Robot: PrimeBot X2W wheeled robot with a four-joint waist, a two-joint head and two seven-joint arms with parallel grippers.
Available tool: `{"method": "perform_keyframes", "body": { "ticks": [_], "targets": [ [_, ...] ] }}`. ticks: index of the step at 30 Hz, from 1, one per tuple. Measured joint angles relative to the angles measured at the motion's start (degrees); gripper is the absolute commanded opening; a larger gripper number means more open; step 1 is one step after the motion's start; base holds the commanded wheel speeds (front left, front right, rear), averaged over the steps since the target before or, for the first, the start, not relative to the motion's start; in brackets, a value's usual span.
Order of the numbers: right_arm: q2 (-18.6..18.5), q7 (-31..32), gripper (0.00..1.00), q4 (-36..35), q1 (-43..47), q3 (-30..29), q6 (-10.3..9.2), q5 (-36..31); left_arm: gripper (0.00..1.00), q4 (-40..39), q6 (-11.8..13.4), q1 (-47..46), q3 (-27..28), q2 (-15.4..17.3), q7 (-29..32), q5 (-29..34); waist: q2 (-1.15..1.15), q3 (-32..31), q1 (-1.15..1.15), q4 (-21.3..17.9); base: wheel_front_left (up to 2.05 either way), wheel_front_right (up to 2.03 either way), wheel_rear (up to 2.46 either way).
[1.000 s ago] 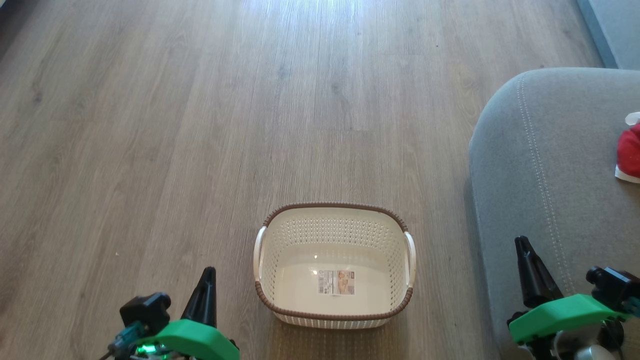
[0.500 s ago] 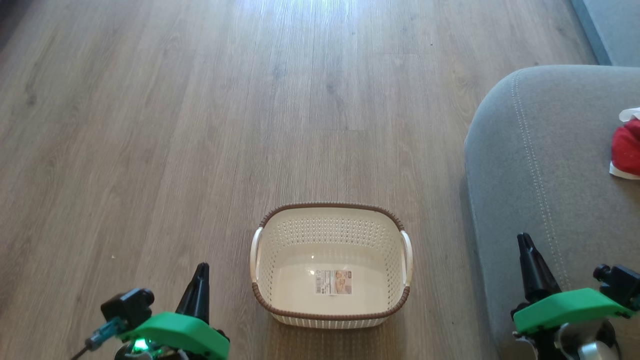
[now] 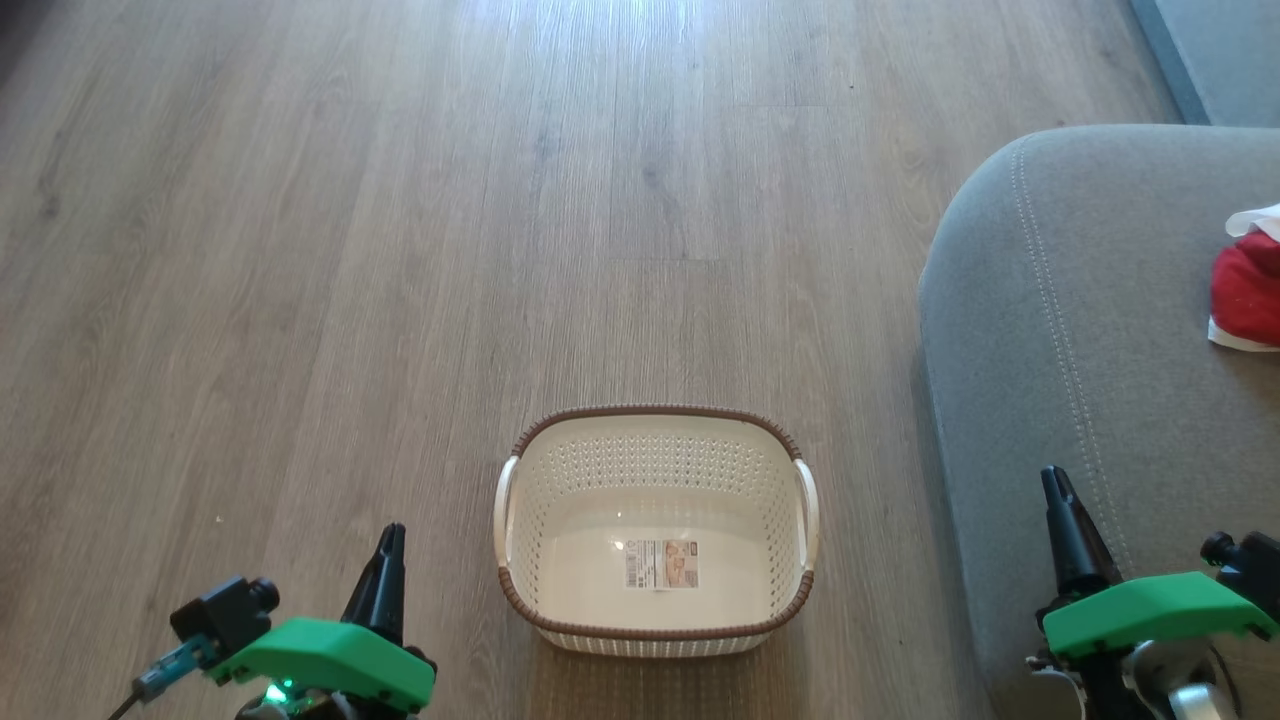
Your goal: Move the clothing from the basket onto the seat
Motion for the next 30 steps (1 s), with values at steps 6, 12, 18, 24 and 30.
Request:
{"method": "perform_keyframes", "body": {
  "ticks": [6, 12, 18, 24, 30],
  "targets": [
    [0.2, 1.1, 0.00, 0.2, -0.5, -0.7, 0.00, 3.2, 0.00, 0.2, -1.0, -0.5, 0.7, 0.0, 1.0, -3.9, 0.00, 0.0, 0.00, -0.3, 0.00, 0.00, 0.00],
    [0.6, 2.0, 0.00, 0.4, -1.2, -1.3, 0.00, 6.6, 0.00, 0.2, -1.6, -1.1, 1.8, 0.0, 2.0, -7.7, 0.00, 0.0, 0.00, -0.7, 0.00, 0.00, 0.00],
    [1.2, 3.0, 0.00, 0.4, -1.3, -1.8, 0.00, 9.9, 0.00, 0.4, -2.5, -1.2, 2.4, 0.0, 2.9, -11.6, 0.00, 0.0, 0.00, -1.0, 0.00, 0.00, 0.00],
    [1.3, 3.8, 0.00, 0.6, -1.4, -2.3, 0.00, 12.7, 0.00, 0.5, -3.0, -1.6, 3.5, 0.1, 3.7, -14.7, 0.00, 0.0, 0.00, -1.3, 0.00, 0.00, 0.00],
    [1.5, 4.6, 0.00, 0.7, -2.3, -3.0, 0.00, 16.0, 0.00, 0.6, -3.6, -2.1, 4.1, 0.1, 4.7, -18.6, 0.00, 0.0, 0.00, -1.6, 0.00, 0.00, 0.00]
  ]
}}
